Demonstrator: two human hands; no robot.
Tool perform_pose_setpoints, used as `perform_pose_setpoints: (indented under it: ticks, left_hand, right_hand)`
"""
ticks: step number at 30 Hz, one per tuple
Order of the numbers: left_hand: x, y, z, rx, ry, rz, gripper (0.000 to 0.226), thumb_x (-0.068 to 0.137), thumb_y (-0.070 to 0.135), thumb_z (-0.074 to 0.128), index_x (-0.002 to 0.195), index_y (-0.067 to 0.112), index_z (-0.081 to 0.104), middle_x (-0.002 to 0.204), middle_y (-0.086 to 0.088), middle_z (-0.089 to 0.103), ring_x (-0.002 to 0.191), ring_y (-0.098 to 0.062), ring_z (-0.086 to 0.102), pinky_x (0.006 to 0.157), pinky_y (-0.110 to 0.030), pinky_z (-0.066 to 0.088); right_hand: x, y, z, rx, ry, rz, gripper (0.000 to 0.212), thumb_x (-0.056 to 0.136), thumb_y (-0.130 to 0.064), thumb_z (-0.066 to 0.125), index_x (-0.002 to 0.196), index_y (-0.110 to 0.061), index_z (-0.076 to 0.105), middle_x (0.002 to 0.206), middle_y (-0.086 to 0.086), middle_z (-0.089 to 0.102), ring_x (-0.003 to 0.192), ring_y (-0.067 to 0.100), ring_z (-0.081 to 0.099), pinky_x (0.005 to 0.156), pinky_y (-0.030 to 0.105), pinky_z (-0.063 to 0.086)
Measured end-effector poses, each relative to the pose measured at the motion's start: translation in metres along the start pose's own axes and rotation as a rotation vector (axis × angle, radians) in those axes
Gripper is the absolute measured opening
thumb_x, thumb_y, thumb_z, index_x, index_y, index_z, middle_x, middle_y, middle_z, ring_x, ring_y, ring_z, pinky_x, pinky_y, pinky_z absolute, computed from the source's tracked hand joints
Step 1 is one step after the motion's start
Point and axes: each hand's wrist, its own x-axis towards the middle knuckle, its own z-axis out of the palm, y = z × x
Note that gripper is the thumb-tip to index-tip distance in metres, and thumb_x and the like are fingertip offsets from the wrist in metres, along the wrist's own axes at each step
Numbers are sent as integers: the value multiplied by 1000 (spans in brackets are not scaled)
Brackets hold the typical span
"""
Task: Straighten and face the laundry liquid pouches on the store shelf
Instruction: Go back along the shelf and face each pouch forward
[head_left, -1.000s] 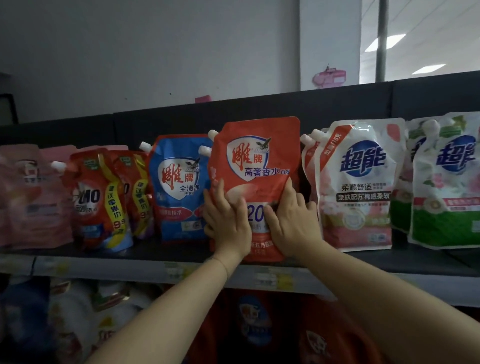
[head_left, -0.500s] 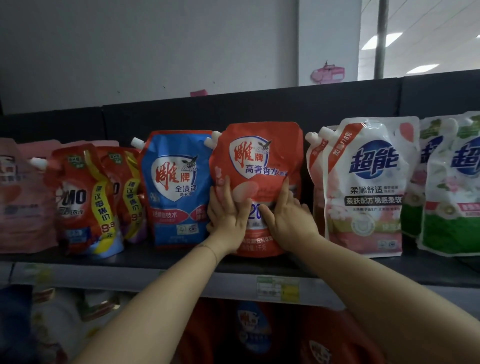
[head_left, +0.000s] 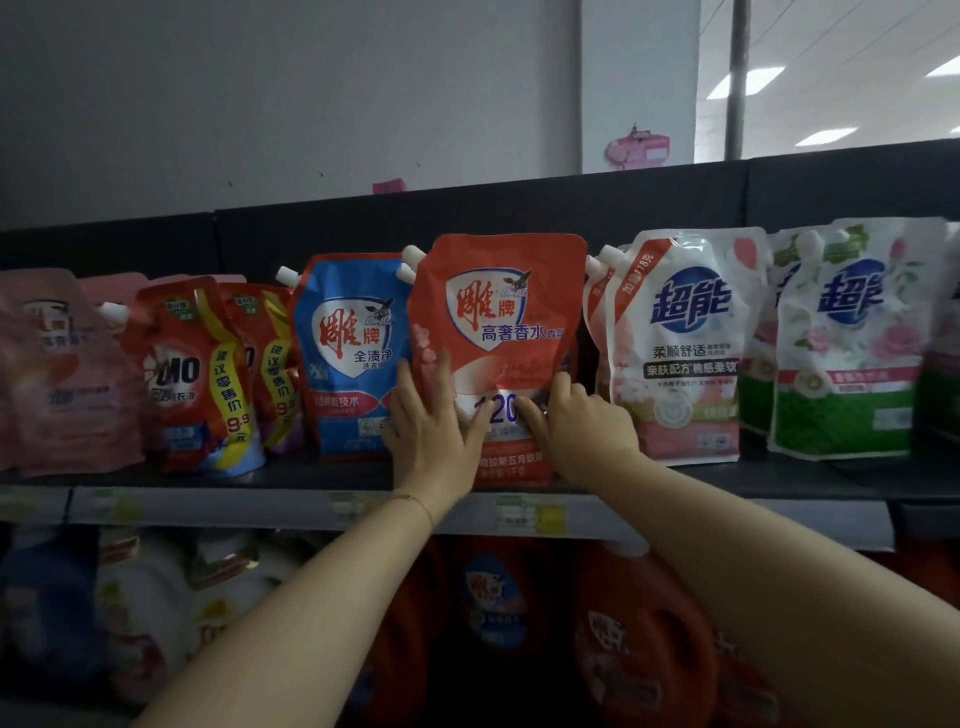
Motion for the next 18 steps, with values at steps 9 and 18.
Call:
perform_pose_setpoints:
  ticks: [9,18]
  left_hand:
    - [-15,20,-6,182,173,728,39,69,19,67,104,16,48,116,-9,43,104,-27,44,86,-46,44]
    - [-21,130,27,125,-37,784,33,74,33,39,94,15,59,92,-3,61,84,-28,58,64,-37,44]
  right_hand:
    - [-26,18,-23,-129,104,-205,24,89,-30,55,79,-9,62,76,11,66,72,32,65,58,33,40]
    - [-60,105,-51,-135,149,-271,18,75,-24,52,72,-10,64,65,7,63,55,30,62,45,30,43]
